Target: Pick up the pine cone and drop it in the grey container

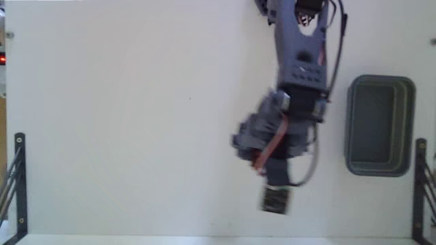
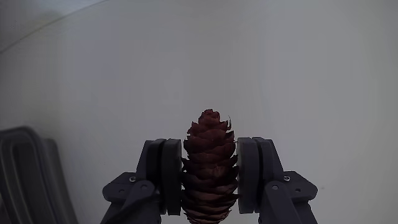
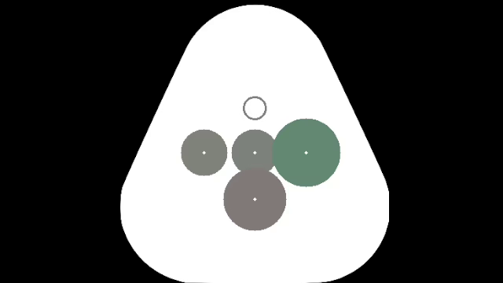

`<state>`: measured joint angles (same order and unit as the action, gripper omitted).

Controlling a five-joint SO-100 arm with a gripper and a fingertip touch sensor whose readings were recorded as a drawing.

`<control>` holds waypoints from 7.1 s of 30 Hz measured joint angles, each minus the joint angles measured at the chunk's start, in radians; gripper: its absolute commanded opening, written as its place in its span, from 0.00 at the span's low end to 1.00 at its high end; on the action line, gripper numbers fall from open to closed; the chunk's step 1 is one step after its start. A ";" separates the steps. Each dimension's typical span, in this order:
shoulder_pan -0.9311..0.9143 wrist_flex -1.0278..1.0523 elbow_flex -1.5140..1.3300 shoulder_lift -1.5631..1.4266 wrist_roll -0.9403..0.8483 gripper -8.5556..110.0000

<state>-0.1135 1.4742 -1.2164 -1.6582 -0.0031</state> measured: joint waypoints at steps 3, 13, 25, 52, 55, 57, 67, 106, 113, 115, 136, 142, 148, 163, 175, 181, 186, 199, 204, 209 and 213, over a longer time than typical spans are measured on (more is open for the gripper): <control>0.064 -0.002 0.000 0.000 0.000 0.45; 0.285 -0.002 0.012 0.020 0.000 0.45; 0.520 -0.003 0.017 0.043 0.000 0.45; 0.746 -0.034 0.031 0.055 0.000 0.45; 0.747 -0.034 0.031 0.055 0.000 0.45; 0.747 -0.034 0.031 0.055 0.000 0.45; 0.747 -0.034 0.031 0.055 -0.002 0.45; 0.747 -0.034 0.031 0.055 -0.002 1.00; 0.747 -0.034 0.031 0.055 -0.002 1.00; 0.747 -0.034 0.031 0.055 -0.002 1.00; 0.747 -0.034 0.031 0.055 -0.002 1.00; 0.747 -0.034 0.031 0.055 -0.002 1.00; 0.747 -0.034 0.031 0.055 -0.002 1.00; 0.747 -0.034 0.031 0.055 -0.002 1.00; 0.747 -0.034 0.031 0.055 -0.002 1.00; 0.747 -0.034 0.031 0.055 -0.002 1.00; 0.747 -0.034 0.031 0.055 -0.002 1.00; 0.747 -0.034 0.031 0.055 -0.002 1.00; 0.747 -0.034 0.031 0.055 -0.002 1.00; 0.747 -0.034 0.031 0.055 -0.002 1.00; 0.747 -0.034 0.031 0.055 -0.002 1.00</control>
<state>0.6335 1.4404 -1.1858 -1.6030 -0.0046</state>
